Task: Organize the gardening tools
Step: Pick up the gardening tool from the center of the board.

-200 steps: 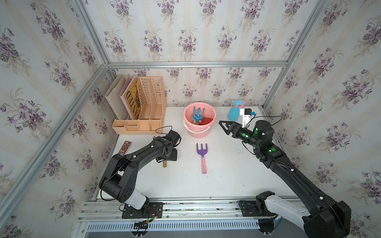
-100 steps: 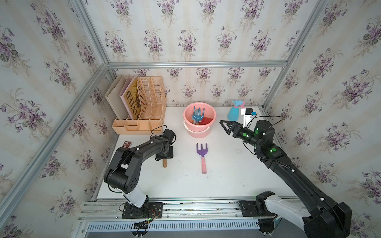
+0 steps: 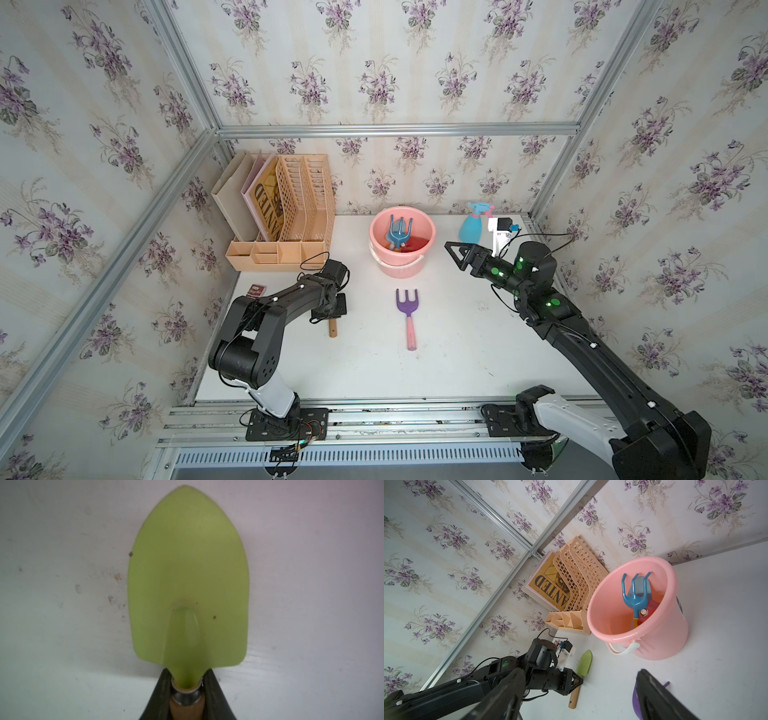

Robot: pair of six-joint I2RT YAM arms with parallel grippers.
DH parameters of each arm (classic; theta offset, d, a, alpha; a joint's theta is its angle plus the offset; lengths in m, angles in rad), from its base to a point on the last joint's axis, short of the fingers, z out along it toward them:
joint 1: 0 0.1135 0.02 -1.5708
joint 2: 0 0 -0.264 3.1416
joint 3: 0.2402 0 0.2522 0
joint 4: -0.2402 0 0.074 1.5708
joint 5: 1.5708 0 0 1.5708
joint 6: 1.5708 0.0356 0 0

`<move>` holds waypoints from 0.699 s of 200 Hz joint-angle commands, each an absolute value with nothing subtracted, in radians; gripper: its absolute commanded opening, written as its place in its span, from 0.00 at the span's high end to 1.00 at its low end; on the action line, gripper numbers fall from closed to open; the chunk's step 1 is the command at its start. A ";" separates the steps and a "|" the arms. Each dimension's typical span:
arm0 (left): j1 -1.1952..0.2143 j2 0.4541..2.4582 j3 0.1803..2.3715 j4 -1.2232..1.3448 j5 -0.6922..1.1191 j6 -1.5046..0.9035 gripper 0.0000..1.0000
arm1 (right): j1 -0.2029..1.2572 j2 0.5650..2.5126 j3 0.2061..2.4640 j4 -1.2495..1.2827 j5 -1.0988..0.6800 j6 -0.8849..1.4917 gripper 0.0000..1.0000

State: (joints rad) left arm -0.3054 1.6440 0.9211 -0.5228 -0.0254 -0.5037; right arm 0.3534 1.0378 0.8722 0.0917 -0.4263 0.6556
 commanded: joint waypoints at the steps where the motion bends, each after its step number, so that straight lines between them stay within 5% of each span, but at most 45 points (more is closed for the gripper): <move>1: -0.319 1.563 0.939 -0.531 -0.020 -0.497 1.00 | 0.354 1.036 0.876 0.092 -0.415 0.650 0.13; 49: -0.396 1.314 1.040 -0.494 -0.087 -0.426 1.00 | 0.354 1.044 0.856 0.126 -0.422 0.669 0.13; 85: -0.456 1.192 1.020 -0.227 -0.107 -0.305 1.00 | 0.354 1.043 0.846 0.134 -0.416 0.671 0.13; 140: -0.462 1.334 1.103 0.144 0.012 -0.173 1.00 | 0.354 1.041 0.844 0.144 -0.405 0.675 0.13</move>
